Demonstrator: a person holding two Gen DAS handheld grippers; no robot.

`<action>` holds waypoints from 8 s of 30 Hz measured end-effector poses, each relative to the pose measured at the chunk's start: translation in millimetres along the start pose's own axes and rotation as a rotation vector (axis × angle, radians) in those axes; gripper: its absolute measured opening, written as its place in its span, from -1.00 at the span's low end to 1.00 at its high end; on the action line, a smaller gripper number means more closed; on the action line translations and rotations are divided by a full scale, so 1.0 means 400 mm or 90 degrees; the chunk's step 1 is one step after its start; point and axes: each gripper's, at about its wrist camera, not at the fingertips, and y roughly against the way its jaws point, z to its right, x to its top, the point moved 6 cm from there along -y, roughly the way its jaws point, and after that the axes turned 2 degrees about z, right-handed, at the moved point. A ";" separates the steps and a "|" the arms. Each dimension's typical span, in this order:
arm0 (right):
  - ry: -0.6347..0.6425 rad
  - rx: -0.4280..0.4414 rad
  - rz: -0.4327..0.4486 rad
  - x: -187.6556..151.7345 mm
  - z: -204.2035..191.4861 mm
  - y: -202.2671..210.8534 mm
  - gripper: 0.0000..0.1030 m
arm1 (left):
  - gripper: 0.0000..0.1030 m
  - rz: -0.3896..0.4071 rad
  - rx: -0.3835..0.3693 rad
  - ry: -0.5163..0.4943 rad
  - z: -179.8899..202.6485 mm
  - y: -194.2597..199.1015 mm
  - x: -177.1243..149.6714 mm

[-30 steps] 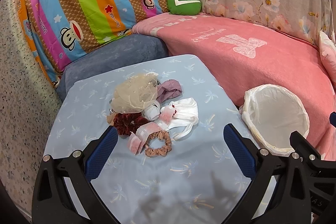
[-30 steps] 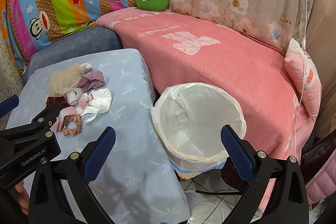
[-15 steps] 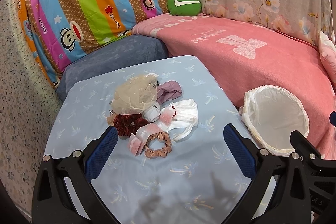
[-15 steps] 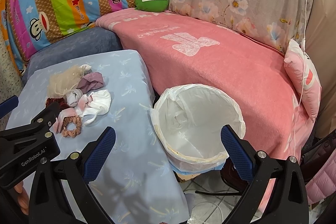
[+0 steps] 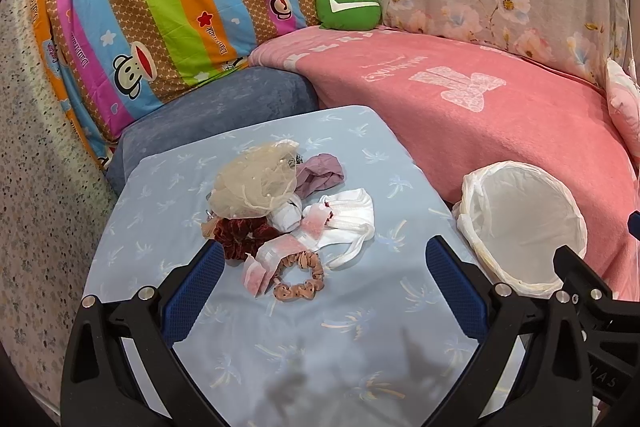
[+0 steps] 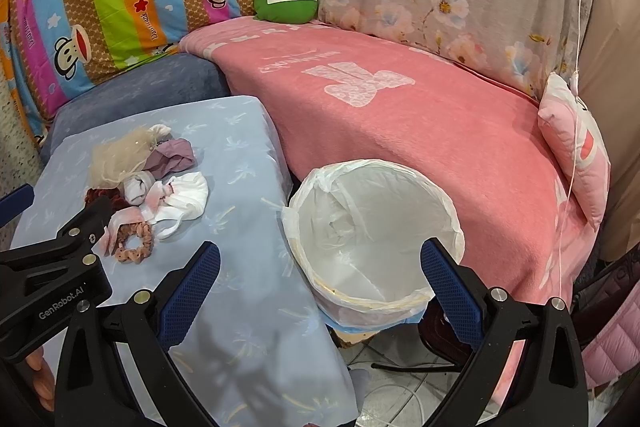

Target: Organize soft objects

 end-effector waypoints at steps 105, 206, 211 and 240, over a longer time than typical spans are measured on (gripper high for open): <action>0.002 0.133 -0.080 0.029 -0.384 -0.350 -0.91 | -0.67 -0.153 -0.201 0.118 -0.257 -0.266 -0.085; -0.205 0.011 0.071 0.100 0.183 -0.104 -0.15 | 0.32 0.012 -0.350 -0.090 0.274 -0.113 0.166; -0.185 0.023 0.066 0.100 0.131 -0.089 -0.14 | 0.35 0.011 -0.334 -0.071 0.224 -0.113 0.155; -0.072 0.083 0.036 0.094 -0.150 -0.055 0.01 | 0.46 -0.006 -0.238 0.038 -0.090 -0.142 0.074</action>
